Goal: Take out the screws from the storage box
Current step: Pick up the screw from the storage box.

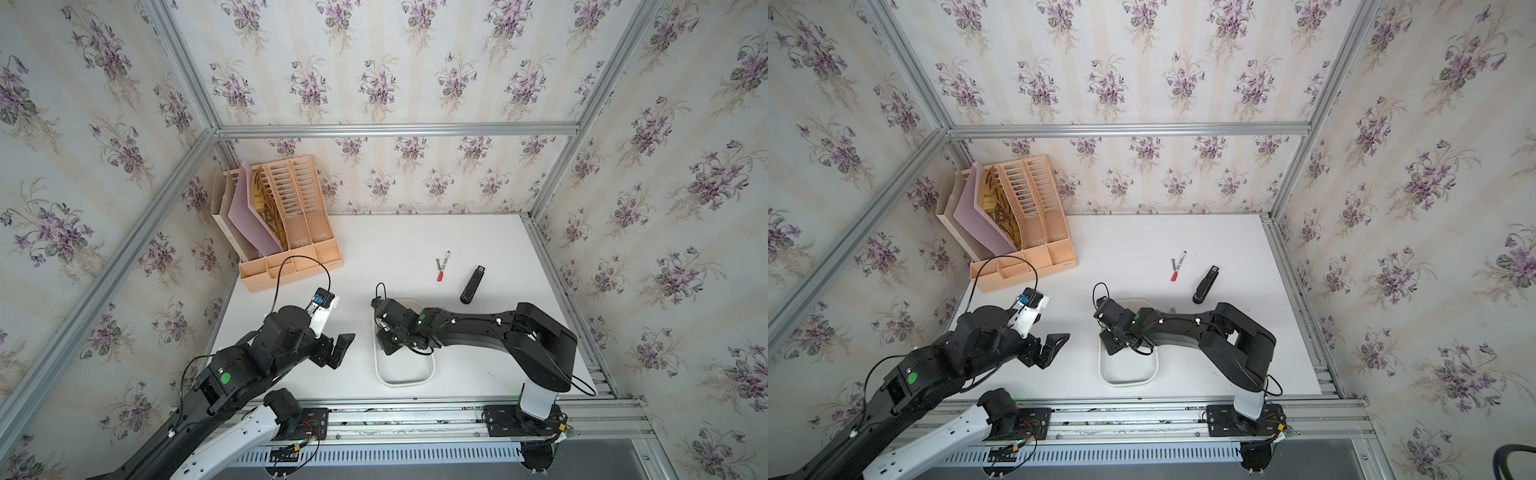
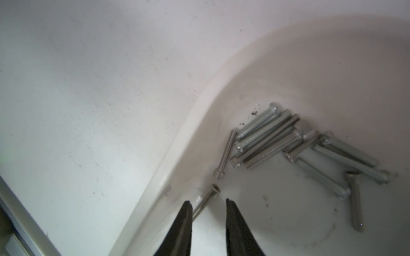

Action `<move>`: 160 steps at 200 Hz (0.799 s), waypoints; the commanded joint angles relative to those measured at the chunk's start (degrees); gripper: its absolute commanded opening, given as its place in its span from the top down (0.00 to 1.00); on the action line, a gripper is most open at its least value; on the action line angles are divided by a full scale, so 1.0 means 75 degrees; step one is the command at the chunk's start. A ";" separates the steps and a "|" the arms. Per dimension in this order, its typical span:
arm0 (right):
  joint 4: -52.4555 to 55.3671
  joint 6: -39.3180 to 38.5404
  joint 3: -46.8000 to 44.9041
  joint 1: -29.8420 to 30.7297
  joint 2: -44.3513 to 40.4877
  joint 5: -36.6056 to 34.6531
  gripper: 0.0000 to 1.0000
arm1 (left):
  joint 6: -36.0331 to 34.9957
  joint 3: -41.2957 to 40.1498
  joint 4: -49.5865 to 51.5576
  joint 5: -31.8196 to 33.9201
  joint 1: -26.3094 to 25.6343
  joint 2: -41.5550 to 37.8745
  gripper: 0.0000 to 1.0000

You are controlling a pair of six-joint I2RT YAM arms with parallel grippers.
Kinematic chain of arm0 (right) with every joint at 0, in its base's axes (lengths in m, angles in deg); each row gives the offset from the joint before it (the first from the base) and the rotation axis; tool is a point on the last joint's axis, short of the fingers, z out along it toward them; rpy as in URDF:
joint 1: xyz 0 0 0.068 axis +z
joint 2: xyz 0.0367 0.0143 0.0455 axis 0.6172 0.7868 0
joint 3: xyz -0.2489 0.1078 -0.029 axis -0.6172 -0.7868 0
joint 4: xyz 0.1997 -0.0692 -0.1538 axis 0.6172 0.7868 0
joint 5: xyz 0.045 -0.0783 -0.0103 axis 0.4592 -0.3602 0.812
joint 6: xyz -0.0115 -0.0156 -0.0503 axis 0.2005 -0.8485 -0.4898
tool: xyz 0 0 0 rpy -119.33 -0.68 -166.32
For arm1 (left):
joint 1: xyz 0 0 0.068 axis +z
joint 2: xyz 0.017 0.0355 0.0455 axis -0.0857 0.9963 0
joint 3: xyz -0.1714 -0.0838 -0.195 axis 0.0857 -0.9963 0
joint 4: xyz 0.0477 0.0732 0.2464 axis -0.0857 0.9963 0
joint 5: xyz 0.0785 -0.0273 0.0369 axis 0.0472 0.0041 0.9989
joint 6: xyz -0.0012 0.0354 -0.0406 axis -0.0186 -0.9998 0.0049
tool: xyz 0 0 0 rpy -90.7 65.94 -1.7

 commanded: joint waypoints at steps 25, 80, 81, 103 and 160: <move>0.0420 -0.0033 0.0334 0.0019 0.0489 -0.0069 0.71 | 0.0059 0.0066 -0.0004 0.0087 0.0000 -0.0062 0.01; 0.0650 0.0014 0.0461 0.0017 0.0624 -0.0404 0.85 | 0.0064 0.0065 -0.0023 0.0072 0.0003 -0.0074 0.01; 0.0656 0.0014 0.0456 0.0018 0.0615 -0.0412 0.85 | 0.0061 0.0065 -0.0019 0.0068 0.0000 -0.0074 0.01; 0.0635 0.0020 0.0397 0.0018 0.0494 -0.0525 0.89 | 0.0058 0.0056 -0.0020 0.0075 0.0005 -0.0093 0.01; 0.0478 0.0048 0.0172 0.0001 -0.0079 -0.0976 0.98 | 0.0066 0.0065 -0.0014 0.0105 0.0002 -0.0127 0.01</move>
